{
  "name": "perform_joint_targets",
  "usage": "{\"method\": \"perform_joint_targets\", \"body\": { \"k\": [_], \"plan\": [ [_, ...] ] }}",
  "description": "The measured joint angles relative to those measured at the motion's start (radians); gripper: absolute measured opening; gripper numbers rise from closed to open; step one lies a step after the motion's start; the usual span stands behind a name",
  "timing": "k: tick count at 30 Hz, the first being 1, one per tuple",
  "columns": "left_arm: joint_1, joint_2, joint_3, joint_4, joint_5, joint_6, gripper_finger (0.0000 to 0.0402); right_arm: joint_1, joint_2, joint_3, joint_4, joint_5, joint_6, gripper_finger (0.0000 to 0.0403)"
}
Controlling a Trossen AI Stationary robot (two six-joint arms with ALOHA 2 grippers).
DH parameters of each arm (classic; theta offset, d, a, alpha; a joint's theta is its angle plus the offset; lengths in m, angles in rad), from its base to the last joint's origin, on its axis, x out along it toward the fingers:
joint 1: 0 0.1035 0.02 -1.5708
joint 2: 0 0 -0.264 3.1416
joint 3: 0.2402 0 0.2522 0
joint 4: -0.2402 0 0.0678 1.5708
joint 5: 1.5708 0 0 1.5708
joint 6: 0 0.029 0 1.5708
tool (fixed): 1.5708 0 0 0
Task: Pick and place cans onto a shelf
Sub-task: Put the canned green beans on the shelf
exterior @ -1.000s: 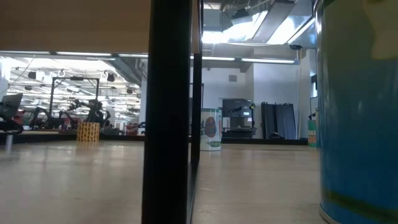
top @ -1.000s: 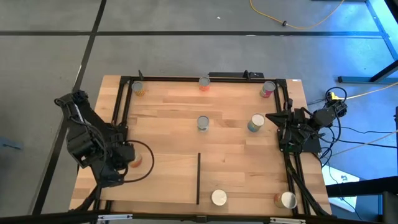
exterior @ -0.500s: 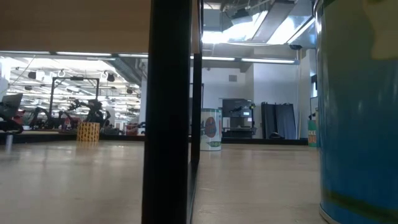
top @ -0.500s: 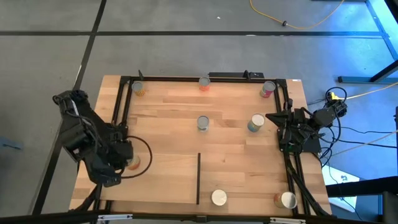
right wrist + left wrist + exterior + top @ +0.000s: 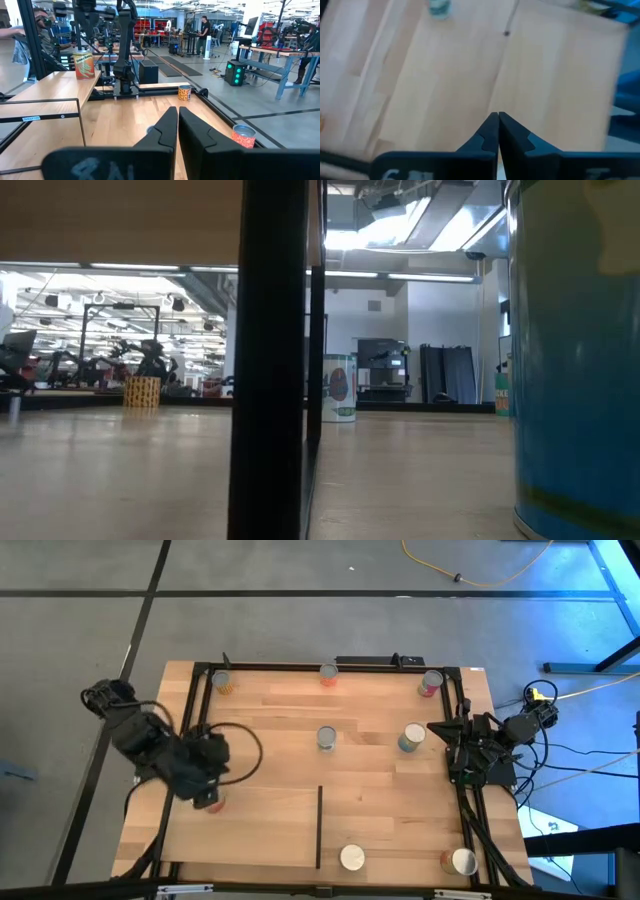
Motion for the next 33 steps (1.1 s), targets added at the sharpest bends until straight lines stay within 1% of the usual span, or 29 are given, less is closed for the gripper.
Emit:
{"method": "perform_joint_targets", "body": {
  "k": [1, 6, 8, 14, 21, 28, 33],
  "plan": [
    [0.019, 0.0, -0.017, 0.001, 0.024, 0.0, 0.0001, 0.0, 0.0, 0.0, 0.0, 0.0, 0.0, 0.002],
    [0.087, 0.0, -0.112, -0.002, 0.21, -0.002, 0.0001, 0.0, 0.0, 0.0, 0.0, 0.0, 0.0, 0.002],
    [0.1, 0.001, -0.138, 0.0, 0.253, 0.003, 0.0, 0.0, 0.0, 0.0, 0.0, 0.0, 0.0, 0.002],
    [0.139, 0.001, -0.187, 0.0, 0.334, 0.024, 0.0, 0.0, 0.0, 0.0, 0.0, 0.0, -0.001, 0.002],
    [0.146, 0.001, -0.193, 0.001, 0.435, 0.02, 0.0, 0.0, 0.0, 0.0, 0.0, 0.0, -0.023, 0.002],
    [0.127, 0.001, -0.193, 0.001, 0.546, -0.046, 0.0, 0.0, 0.0, 0.0, 0.001, 0.0, -0.023, 0.002],
    [0.095, 0.001, -0.193, 0.001, 0.601, -0.099, 0.0, 0.0, 0.0, 0.0, 0.001, 0.0, -0.022, 0.002]
  ]
}}
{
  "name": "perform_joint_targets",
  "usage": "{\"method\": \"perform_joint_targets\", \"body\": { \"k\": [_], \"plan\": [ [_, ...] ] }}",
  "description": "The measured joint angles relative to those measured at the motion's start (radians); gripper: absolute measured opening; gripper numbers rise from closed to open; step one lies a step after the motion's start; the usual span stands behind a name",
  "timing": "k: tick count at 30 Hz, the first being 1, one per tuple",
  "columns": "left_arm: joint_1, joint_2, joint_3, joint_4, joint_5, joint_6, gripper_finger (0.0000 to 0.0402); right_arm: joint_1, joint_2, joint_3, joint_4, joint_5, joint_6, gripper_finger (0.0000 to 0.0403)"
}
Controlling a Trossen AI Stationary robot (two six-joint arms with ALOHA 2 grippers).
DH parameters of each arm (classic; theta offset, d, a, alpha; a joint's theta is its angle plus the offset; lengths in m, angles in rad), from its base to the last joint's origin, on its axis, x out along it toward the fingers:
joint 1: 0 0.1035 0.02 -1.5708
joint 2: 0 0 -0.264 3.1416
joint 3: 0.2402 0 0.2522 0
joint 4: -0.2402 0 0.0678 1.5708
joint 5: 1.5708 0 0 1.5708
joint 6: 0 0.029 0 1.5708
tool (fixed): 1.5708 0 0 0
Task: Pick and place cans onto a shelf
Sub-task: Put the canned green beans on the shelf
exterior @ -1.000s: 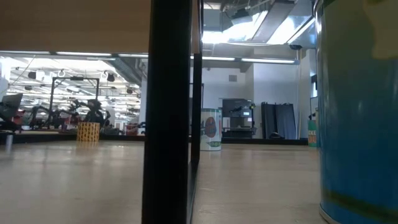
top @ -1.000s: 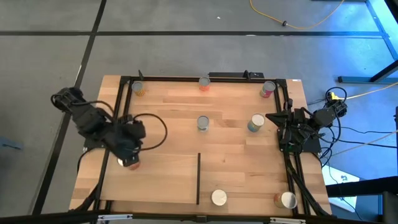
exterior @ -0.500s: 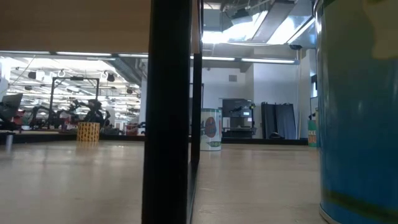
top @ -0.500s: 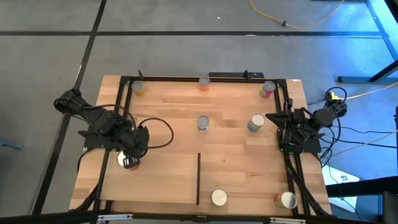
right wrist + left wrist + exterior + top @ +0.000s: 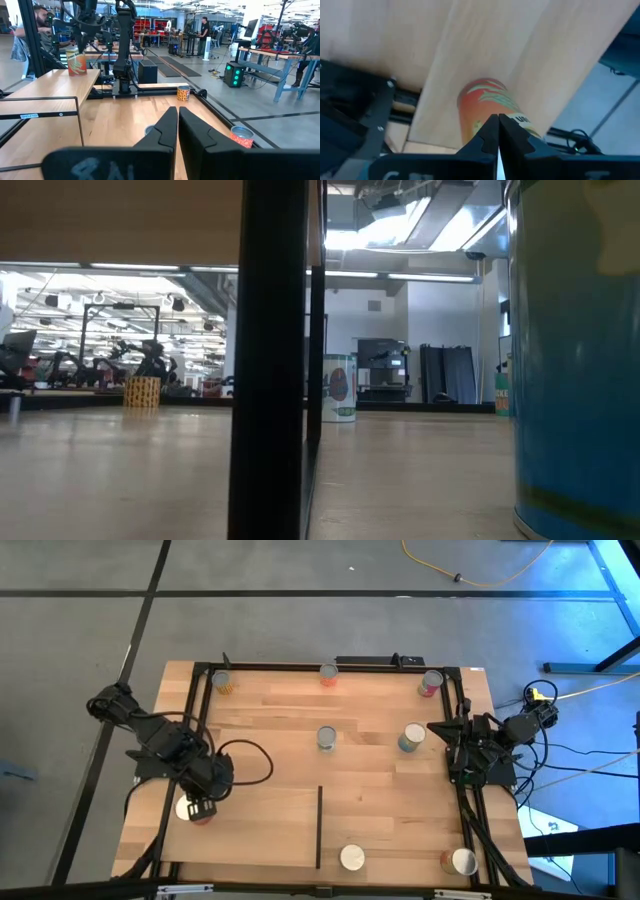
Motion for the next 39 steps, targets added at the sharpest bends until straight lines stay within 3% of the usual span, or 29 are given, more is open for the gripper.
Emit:
{"method": "perform_joint_targets", "body": {
  "k": [6, 13, 19, 39],
  "plan": [
    [-0.033, 0.0, 0.0, 0.042, 0.029, -0.064, 0.0, 0.0, 0.0, 0.0, 0.0, 0.0, 0.0, 0.002],
    [-0.044, -0.001, 0.048, 0.0, -0.156, -0.081, 0.0, 0.0, 0.0, 0.0, 0.001, 0.008, 0.0, 0.002],
    [-0.063, 0.0, -0.003, 0.0, -0.167, -0.119, 0.0, 0.0, 0.0, 0.0, 0.002, 0.008, 0.001, 0.002],
    [-0.132, 0.0, -0.062, 0.0, 0.032, -0.242, 0.0, 0.0, 0.0, 0.0, 0.013, 0.008, 0.002, 0.002]
  ]
}}
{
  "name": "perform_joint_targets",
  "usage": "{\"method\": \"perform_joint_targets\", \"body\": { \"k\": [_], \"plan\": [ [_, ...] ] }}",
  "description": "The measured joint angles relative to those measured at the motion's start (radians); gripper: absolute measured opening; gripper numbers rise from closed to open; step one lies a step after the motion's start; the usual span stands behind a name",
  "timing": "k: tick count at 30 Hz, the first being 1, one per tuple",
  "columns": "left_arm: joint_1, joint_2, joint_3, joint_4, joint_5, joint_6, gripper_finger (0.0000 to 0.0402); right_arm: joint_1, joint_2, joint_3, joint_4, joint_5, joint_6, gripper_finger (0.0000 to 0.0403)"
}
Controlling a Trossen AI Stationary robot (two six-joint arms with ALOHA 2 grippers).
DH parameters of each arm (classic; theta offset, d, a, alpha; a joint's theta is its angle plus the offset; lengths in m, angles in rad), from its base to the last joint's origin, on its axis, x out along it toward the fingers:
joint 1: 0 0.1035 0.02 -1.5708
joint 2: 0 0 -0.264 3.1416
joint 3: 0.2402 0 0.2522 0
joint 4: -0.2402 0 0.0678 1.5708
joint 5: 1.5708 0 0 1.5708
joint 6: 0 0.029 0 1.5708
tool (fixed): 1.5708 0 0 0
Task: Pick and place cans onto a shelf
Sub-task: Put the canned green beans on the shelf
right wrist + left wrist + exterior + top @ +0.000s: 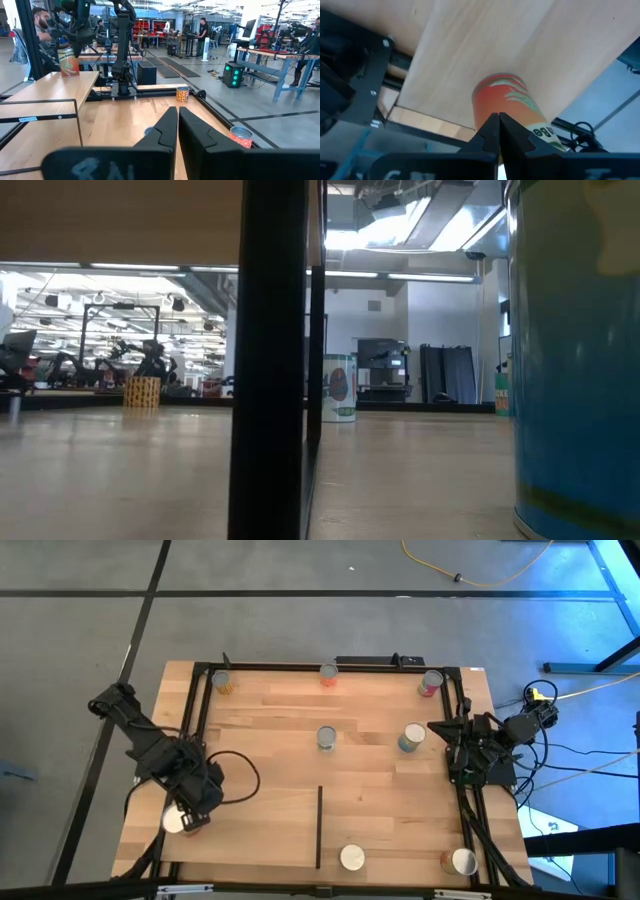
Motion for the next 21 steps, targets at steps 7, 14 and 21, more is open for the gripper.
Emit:
{"method": "perform_joint_targets", "body": {
  "k": [7, 14, 21],
  "plan": [
    [-0.028, 0.0, 0.0, 0.103, 0.014, -0.061, 0.0, 0.0, 0.0, 0.0, 0.005, 0.0, -0.001, 0.002],
    [-0.039, -0.001, 0.026, -0.01, -0.068, -0.09, 0.0, 0.0, 0.0, 0.0, 0.005, 0.0, -0.003, 0.002],
    [-0.057, -0.004, 0.025, -0.001, -0.107, -0.116, 0.0, 0.0, 0.0, 0.0, 0.007, 0.0, -0.003, 0.002]
  ]
}}
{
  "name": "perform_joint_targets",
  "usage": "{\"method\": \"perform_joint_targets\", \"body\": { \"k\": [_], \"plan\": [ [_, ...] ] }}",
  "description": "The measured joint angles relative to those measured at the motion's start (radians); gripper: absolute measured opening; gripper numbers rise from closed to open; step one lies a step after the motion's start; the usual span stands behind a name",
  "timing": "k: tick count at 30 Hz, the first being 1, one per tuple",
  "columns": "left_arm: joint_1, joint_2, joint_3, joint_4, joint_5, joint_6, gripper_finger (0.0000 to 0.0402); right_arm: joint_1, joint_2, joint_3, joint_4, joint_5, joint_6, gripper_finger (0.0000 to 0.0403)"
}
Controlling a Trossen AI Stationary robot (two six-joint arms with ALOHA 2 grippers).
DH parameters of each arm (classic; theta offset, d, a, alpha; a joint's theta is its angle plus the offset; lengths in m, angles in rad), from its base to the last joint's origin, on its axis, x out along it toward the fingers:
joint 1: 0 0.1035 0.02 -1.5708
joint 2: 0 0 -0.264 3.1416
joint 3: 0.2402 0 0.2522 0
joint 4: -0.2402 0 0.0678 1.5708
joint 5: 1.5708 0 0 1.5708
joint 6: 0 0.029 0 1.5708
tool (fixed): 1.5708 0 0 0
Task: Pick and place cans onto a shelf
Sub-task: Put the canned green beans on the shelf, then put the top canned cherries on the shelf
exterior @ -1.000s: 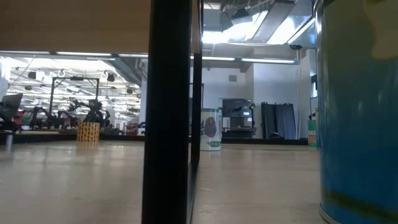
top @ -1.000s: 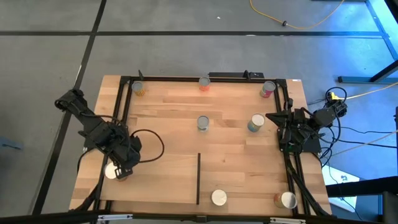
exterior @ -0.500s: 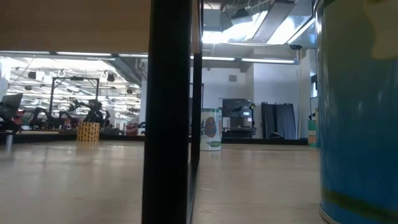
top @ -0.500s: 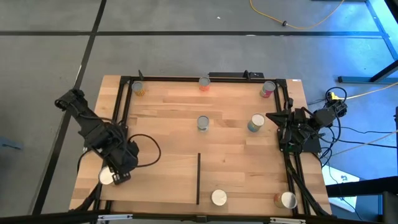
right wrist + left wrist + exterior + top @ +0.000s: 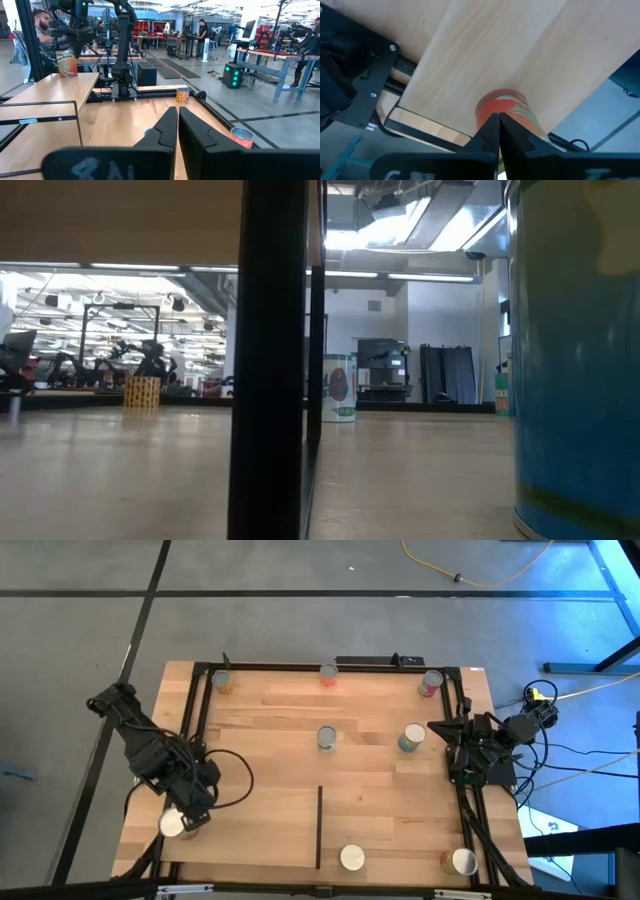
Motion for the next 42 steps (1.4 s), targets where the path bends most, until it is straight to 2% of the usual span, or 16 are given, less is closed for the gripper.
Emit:
{"method": "perform_joint_targets", "body": {
  "k": [3, 8, 13, 21, 30, 36, 42],
  "plan": [
    [-0.017, 0.0, -0.004, 0.001, -0.006, 0.002, 0.0, 0.0, 0.0, 0.0, 0.001, 0.0, 0.0, 0.002],
    [-0.053, 0.001, -0.035, 0.0, 0.066, -0.014, 0.0, 0.0, 0.0, 0.0, 0.001, 0.0, 0.0, 0.002],
    [-0.085, 0.0, -0.043, 0.0, 0.092, -0.028, 0.0, 0.0, 0.0, 0.0, 0.001, 0.0, 0.0, 0.002],
    [-0.086, 0.0, -0.043, 0.009, 0.122, -0.07, 0.0, 0.0, 0.0, 0.0, 0.005, 0.0, 0.0, 0.002],
    [-0.086, 0.001, -0.043, 0.053, 0.083, -0.071, 0.0, 0.0, 0.0, 0.0, 0.006, 0.0, -0.003, 0.002],
    [-0.061, -0.002, 0.042, -0.003, -0.037, -0.033, 0.0, 0.0, 0.0, 0.0, 0.007, 0.036, 0.002, 0.002],
    [0.005, -0.016, 0.137, 0.001, -0.324, 0.057, 0.0, 0.0, 0.0, 0.0, 0.006, 0.055, -0.001, 0.002]
  ]
}}
